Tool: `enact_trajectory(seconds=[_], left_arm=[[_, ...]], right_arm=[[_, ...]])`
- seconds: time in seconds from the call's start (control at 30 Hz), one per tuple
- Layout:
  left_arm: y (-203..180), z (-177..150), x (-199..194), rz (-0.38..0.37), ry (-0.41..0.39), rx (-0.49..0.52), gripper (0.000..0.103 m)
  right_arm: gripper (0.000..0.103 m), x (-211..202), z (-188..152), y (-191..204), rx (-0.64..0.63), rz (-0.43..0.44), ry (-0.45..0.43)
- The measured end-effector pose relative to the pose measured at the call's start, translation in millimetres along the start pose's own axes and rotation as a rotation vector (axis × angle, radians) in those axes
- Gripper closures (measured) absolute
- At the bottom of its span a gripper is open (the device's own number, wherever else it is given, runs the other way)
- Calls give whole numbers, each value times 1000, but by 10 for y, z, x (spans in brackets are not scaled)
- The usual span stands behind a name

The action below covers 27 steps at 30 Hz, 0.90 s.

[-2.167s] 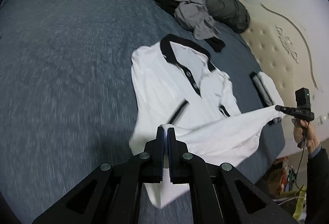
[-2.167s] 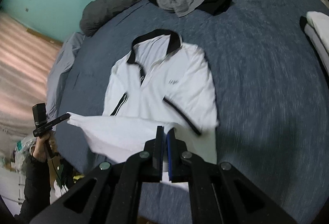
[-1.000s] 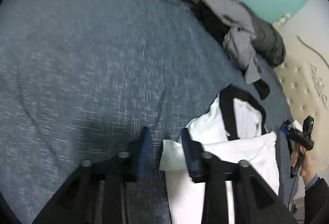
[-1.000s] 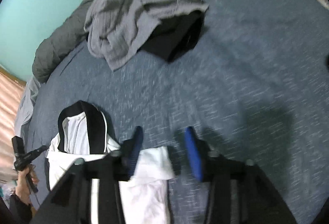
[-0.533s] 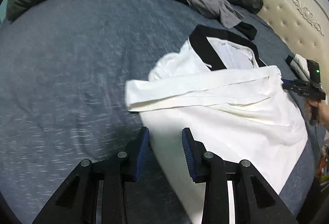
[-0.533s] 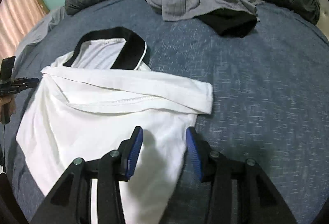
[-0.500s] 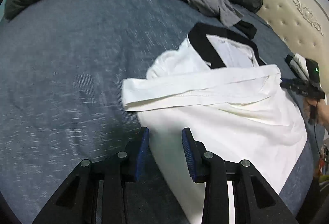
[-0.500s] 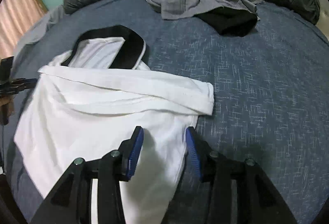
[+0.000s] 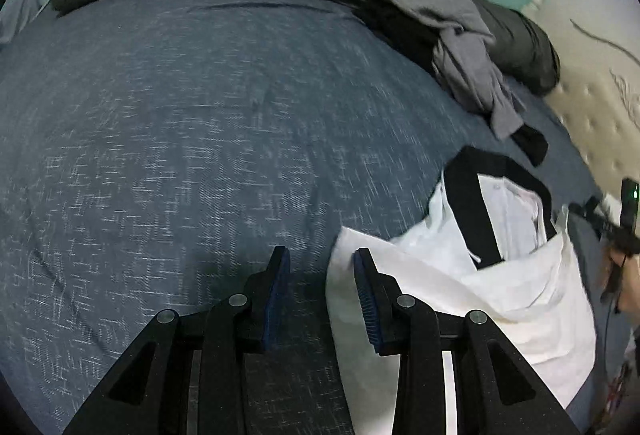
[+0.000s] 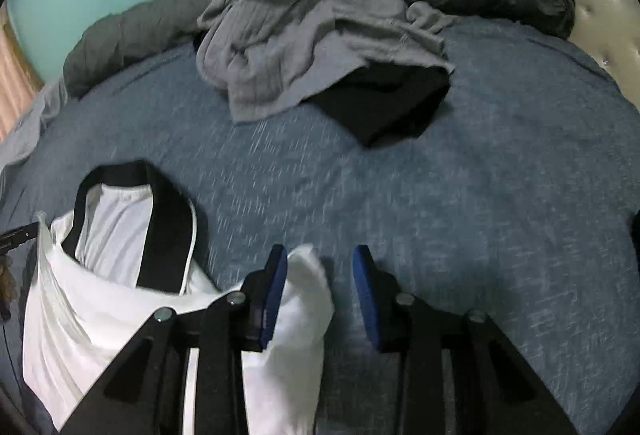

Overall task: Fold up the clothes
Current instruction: 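Lay the hem on the polo and open both grippers, then grasp the folded edge with both grippers and fold it over again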

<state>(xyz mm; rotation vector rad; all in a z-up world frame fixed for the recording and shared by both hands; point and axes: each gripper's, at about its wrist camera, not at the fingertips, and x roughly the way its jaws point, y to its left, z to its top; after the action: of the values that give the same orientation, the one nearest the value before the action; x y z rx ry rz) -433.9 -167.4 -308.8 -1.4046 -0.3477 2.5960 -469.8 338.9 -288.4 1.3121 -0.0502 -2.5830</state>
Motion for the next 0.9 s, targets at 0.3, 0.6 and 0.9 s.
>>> enact_trajectory(seconds=[0.3, 0.6, 0.9], left_arm=[[26, -216, 29, -65, 13, -7, 57], [-34, -103, 144, -103, -9, 30, 59], [-72, -114, -82, -118, -62, 71, 99]], right_arm=[[67, 7, -297, -274, 7, 77, 46], [66, 254, -225, 37, -58, 99, 67], [100, 23, -247, 124, -107, 120, -29]])
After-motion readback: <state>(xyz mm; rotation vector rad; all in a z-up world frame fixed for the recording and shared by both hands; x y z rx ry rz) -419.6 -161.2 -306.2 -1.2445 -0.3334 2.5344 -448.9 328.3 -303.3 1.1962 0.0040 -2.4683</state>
